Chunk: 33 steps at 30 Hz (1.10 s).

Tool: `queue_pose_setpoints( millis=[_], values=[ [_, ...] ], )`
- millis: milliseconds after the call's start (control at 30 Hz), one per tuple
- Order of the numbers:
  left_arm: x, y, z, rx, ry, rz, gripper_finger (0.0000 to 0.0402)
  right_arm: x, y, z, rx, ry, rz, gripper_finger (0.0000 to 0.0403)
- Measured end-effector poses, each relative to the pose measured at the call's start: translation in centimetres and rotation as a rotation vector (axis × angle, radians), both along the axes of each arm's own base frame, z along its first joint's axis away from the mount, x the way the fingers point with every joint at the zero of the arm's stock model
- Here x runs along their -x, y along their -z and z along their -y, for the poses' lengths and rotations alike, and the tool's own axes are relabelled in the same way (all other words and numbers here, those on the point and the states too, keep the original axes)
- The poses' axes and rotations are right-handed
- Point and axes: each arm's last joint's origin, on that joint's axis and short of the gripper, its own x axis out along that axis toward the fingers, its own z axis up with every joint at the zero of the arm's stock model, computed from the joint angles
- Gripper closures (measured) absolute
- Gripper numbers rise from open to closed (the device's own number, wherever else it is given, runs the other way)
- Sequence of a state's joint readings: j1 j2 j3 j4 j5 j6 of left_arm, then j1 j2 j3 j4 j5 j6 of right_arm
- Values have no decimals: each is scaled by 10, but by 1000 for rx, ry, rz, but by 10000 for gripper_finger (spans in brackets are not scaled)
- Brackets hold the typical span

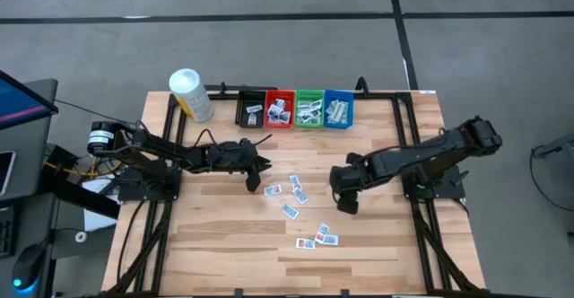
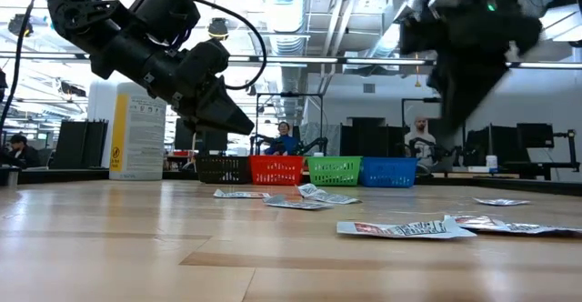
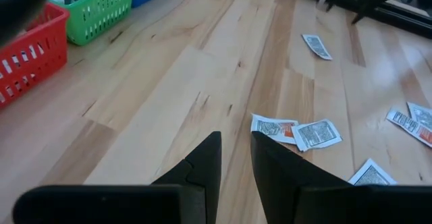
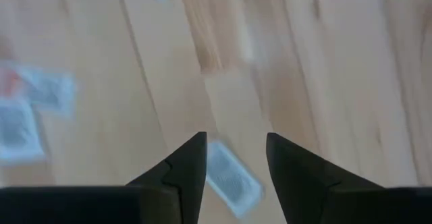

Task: Pick & Place First Aid Supplies
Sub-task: Put the ointment pack into the black bin

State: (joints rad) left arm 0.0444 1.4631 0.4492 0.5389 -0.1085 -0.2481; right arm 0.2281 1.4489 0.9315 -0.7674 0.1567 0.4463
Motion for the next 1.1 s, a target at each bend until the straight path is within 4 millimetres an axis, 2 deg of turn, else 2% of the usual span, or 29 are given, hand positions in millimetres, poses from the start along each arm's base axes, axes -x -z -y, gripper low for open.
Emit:
queue_pose_setpoints(
  millis=[200, 333, 633, 833, 1100],
  values=[
    [0, 0, 0, 0, 0, 1, 321, 9, 34, -1, -60, 3, -111, 253],
    [1, 1, 0, 3, -1, -1, 321, 6, 55, -6, -93, 1, -116, 256],
    [2, 2, 0, 3, -1, 0, 321, 1, 86, -16, -60, -26, -199, 266],
    [2, 2, 0, 3, -1, 2, 321, 0, 91, -19, -49, -35, -216, 293],
    [2, 2, 0, 0, 0, 3, 321, 2, 86, -18, -56, -35, -181, 376]
  ],
)
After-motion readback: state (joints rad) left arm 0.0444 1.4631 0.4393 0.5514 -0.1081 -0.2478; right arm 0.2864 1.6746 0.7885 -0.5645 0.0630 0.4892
